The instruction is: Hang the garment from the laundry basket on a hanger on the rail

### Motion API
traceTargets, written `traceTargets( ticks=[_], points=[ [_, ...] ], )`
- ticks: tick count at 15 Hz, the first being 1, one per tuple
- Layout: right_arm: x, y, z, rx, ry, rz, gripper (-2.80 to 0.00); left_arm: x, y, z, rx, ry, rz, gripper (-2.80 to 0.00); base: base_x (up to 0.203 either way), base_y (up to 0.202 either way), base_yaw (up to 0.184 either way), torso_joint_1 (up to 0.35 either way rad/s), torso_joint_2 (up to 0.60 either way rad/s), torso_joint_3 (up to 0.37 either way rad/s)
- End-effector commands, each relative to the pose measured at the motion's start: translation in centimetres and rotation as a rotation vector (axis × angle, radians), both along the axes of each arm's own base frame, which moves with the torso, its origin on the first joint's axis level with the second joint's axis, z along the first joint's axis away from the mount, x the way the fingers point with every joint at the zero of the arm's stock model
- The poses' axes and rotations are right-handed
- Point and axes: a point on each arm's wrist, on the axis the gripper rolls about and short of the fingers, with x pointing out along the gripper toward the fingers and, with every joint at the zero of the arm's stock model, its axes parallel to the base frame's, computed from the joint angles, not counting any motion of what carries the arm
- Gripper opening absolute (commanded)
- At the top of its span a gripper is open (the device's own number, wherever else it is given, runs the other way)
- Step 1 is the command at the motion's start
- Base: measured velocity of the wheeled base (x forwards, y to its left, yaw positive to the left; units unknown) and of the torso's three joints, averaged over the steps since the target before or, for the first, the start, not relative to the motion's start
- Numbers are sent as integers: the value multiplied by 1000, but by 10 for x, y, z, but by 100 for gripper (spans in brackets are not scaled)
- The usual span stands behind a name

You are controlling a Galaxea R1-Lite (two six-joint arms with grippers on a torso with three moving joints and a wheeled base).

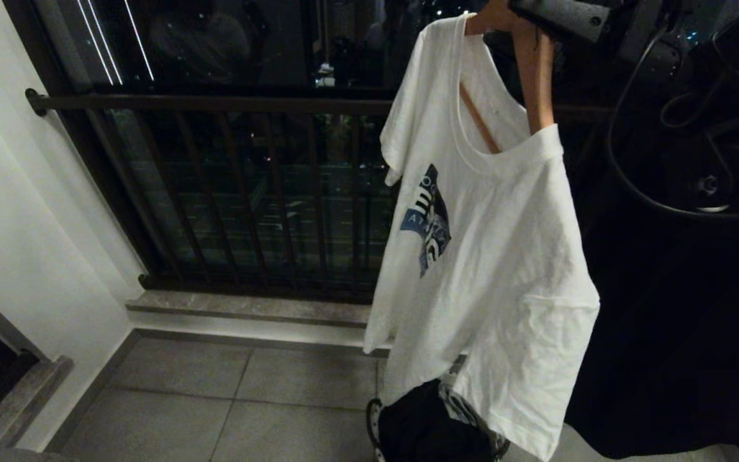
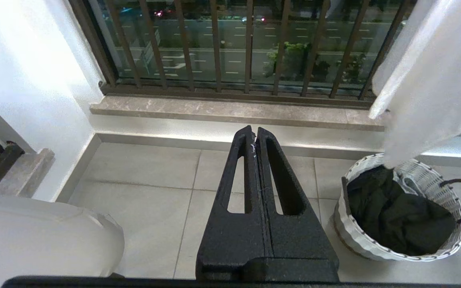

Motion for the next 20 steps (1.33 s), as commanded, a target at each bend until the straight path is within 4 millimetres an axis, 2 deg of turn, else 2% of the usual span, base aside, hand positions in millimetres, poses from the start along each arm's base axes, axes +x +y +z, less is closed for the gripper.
traceTargets(
  ticks=[1, 12, 20],
  points=[
    [6, 3, -7, -8, 10, 8, -280, 0, 0, 0, 0, 1, 0, -280, 0, 0, 0, 0, 0, 0],
    [18, 11, 7, 4, -39, 22, -280, 0, 0, 0, 0, 1, 0, -280, 0, 0, 0, 0, 0, 0],
    [39, 16, 4, 0, -17, 20, -280, 0, 0, 0, -1, 1, 0, -280, 0, 0, 0, 0, 0, 0]
  ],
)
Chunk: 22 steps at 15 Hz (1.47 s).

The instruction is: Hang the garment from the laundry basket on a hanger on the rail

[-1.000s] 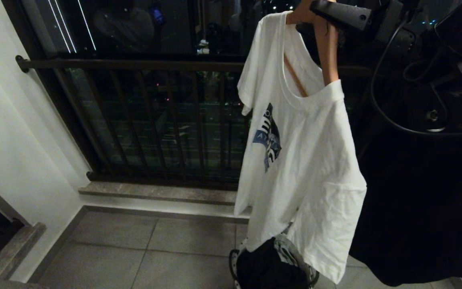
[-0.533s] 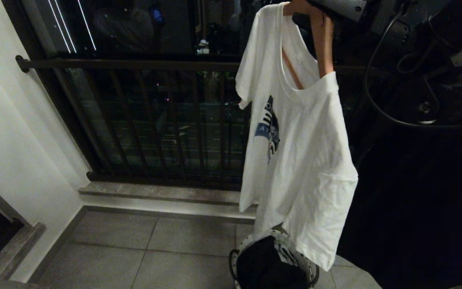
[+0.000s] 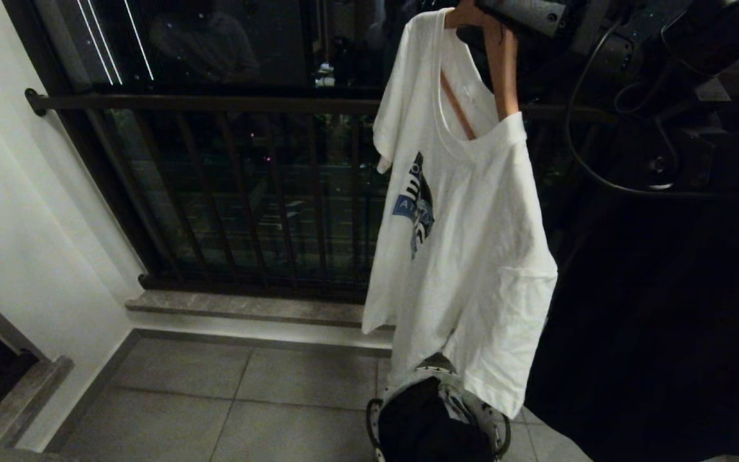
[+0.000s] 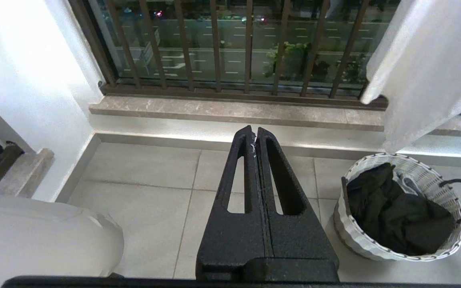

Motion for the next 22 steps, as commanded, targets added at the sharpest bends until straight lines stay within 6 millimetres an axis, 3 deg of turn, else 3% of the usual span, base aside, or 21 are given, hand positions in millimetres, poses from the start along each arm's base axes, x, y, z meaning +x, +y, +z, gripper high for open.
traceTargets(
  ticks=[1, 12, 13, 22],
  points=[
    [6, 1, -5, -5, 9, 6, -280, 0, 0, 0, 0, 1, 1, -280, 0, 0, 0, 0, 0, 0],
    [11, -5, -6, -41, 50, 8, -280, 0, 0, 0, -1, 1, 1, -280, 0, 0, 0, 0, 0, 0],
    [10, -7, -5, -42, 46, 4, 0, 0, 0, 0, -1, 1, 1, -280, 0, 0, 0, 0, 0, 0],
    [0, -17, -20, -57, 36, -32, 0, 0, 0, 0, -1, 1, 1, -280, 0, 0, 0, 0, 0, 0]
  ],
)
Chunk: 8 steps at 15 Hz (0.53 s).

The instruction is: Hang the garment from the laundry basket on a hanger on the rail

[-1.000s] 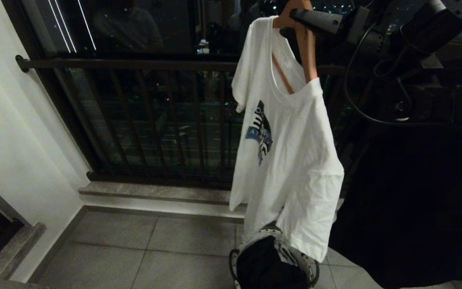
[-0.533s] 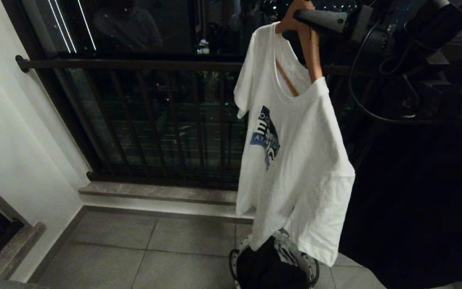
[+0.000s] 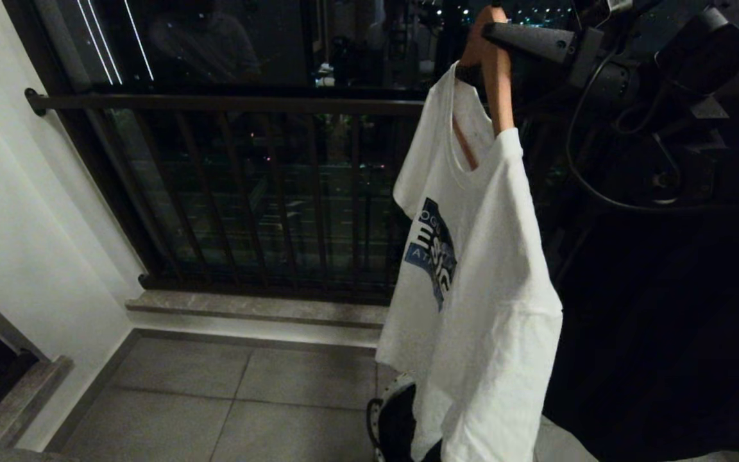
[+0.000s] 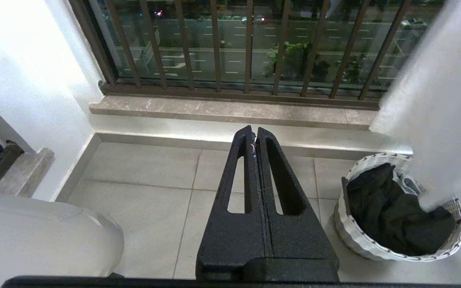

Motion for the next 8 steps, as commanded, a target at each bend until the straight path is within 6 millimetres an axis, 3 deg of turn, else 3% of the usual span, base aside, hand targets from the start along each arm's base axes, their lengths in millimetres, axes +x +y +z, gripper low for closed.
traceTargets(
  ticks=[1, 8],
  points=[
    [-11, -5, 1, -4, 4, -1, 0, 0, 0, 0, 0, 1, 0, -280, 0, 0, 0, 0, 0, 0],
    [-56, -24, 7, 2, -57, -40, 0, 0, 0, 0, 0, 1, 0, -280, 0, 0, 0, 0, 0, 0]
  ],
)
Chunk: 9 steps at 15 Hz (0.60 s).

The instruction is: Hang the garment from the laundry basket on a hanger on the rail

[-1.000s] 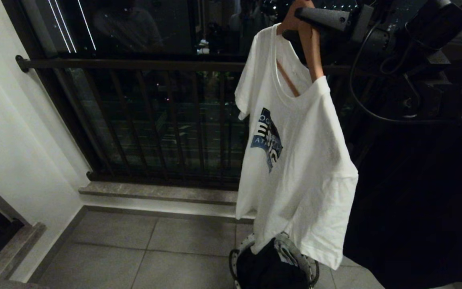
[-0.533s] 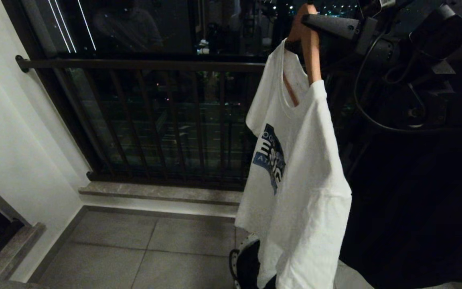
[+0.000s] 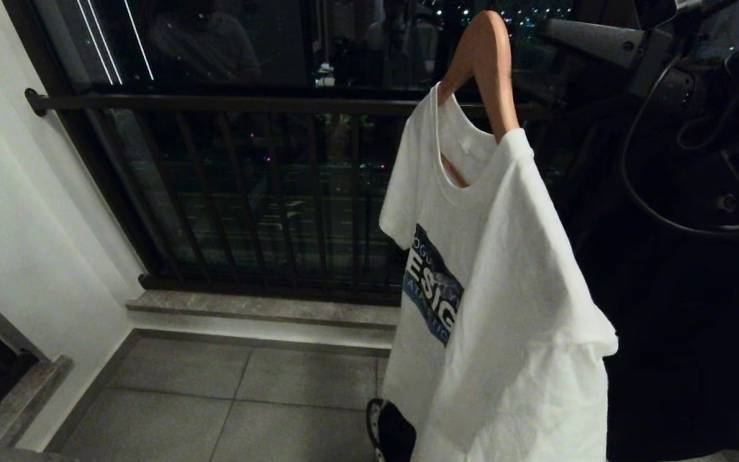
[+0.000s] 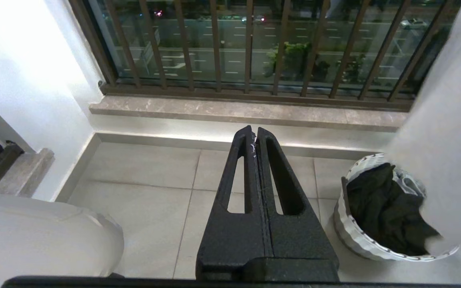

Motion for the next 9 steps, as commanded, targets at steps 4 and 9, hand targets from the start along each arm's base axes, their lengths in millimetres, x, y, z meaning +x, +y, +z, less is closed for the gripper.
traceTargets(
  ticks=[4, 9],
  points=[
    [-34, -7, -1, -15, -9, -13, -234, 0, 0, 0, 0, 1, 0, -280, 0, 0, 0, 0, 0, 0],
    [-85, -22, -26, -56, -21, -72, -280, 0, 0, 0, 0, 1, 0, -280, 0, 0, 0, 0, 0, 0]
  ],
)
